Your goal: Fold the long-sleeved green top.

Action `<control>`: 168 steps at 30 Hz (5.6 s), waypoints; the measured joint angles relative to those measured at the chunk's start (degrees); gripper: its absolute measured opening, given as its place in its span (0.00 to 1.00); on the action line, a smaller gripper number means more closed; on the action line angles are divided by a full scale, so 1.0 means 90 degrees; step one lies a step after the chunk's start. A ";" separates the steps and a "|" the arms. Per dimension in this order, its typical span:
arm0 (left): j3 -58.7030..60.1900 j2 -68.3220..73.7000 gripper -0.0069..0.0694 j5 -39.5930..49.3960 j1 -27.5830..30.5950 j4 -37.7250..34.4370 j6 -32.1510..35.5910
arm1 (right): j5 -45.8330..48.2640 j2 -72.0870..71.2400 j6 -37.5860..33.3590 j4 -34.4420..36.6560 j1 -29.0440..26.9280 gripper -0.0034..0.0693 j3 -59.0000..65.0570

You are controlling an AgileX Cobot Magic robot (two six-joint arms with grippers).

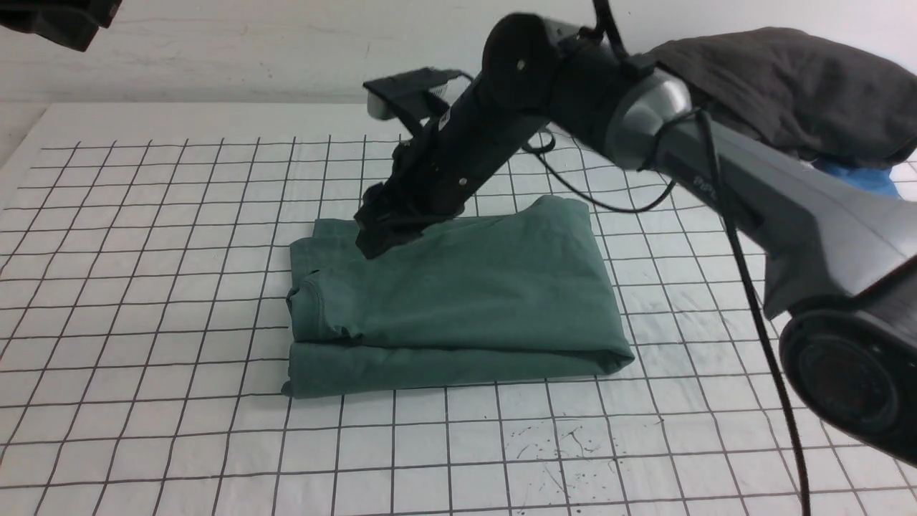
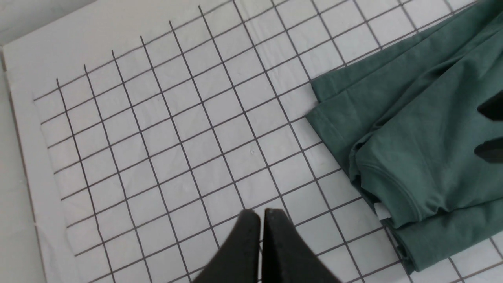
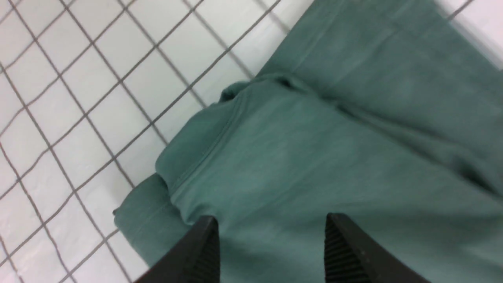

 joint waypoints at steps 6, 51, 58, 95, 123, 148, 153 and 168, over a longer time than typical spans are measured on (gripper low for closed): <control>0.0310 -0.1110 0.08 0.0000 0.0000 -0.0373 0.0000 | 0.0120 -0.0810 0.0630 -0.0780 -0.0273 0.40 -0.0496; 0.8867 -0.9887 0.08 -0.2288 0.0000 -0.0586 -0.0502 | -0.3146 -1.0721 0.0518 -0.1631 -0.0310 0.03 0.8981; 0.8867 -0.9887 0.08 -0.2288 0.0000 -0.0586 -0.0502 | -0.2873 -1.0980 0.0518 -0.1539 -0.0310 0.03 0.9063; 0.8872 -0.9887 0.08 -0.2288 0.0000 -0.0605 -0.0502 | -0.6074 -1.4531 0.2826 -0.2586 -0.3224 0.03 1.4204; 0.8872 -0.9895 0.08 -0.2217 0.0000 -0.0605 -0.0502 | -0.5628 -1.5041 0.3776 -0.3239 -0.3832 0.03 1.5317; 0.8872 -0.9895 0.08 -0.2217 0.0000 -0.0605 -0.0502 | -0.5628 -1.5041 0.3776 -0.3239 -0.3809 0.03 1.5317; 0.8872 -0.9895 0.08 -0.2217 0.0000 -0.0605 -0.0502 | -0.5628 -1.5041 0.3776 -0.3239 -0.3809 0.03 1.5317; 0.8872 -0.9895 0.08 -0.2217 0.0000 -0.0605 -0.0502 | -0.5628 -1.5041 0.3776 -0.3239 -0.3749 0.03 1.5317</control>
